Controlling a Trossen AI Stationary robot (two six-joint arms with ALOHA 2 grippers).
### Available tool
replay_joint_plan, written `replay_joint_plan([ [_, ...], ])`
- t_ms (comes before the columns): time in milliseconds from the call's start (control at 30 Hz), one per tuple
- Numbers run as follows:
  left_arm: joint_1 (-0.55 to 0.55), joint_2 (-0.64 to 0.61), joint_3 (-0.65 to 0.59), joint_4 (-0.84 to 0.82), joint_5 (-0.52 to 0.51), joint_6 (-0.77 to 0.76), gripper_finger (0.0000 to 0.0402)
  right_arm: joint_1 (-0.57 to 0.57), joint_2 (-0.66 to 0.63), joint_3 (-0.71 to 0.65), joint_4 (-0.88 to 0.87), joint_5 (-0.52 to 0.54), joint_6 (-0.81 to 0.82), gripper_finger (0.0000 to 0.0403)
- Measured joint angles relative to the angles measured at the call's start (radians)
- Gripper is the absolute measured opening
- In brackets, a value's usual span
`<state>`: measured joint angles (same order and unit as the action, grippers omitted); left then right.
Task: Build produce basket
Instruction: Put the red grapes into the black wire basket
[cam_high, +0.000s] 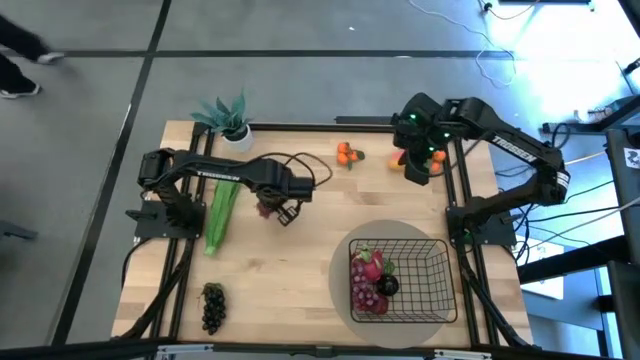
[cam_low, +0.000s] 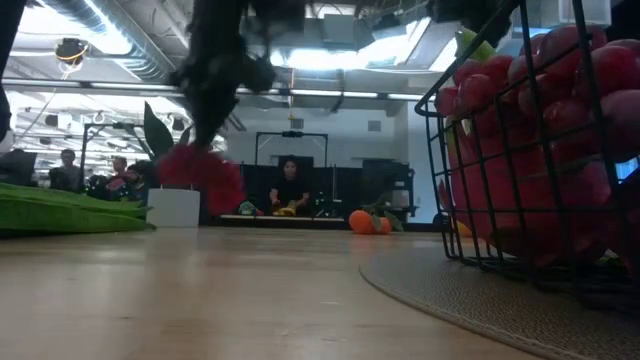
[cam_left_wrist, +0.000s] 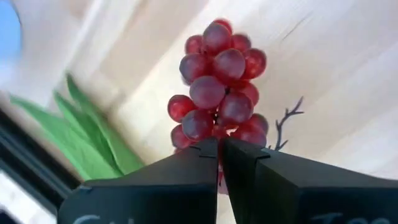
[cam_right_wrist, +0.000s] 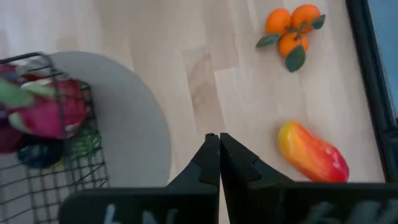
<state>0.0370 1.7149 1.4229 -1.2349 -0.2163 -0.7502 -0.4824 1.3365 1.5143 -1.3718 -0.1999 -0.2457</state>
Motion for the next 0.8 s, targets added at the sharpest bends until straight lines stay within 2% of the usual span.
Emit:
replay_joint_plan([
  [200, -0.026, 0.000, 0.217, -0.012, -0.055, 0.100, 0.0000, 0.000, -0.085, 0.000, -0.005, -0.083, -0.028, 0.0000],
  [467, -0.099, 0.000, 0.449, 0.036, -0.081, 0.160, 0.0000, 0.000, -0.163, 0.000, -0.002, -0.090, -0.028, 0.0000],
  [600, -0.150, 0.000, 0.502, 0.126, -0.077, 0.181, 0.0000, 0.000, -0.185, 0.000, 0.000, -0.090, -0.029, 0.0000],
  [800, -0.230, 0.000, 0.510, 0.344, 0.000, 0.318, 0.0000, 0.000, -0.206, 0.000, -0.001, -0.090, -0.052, 0.0000],
])
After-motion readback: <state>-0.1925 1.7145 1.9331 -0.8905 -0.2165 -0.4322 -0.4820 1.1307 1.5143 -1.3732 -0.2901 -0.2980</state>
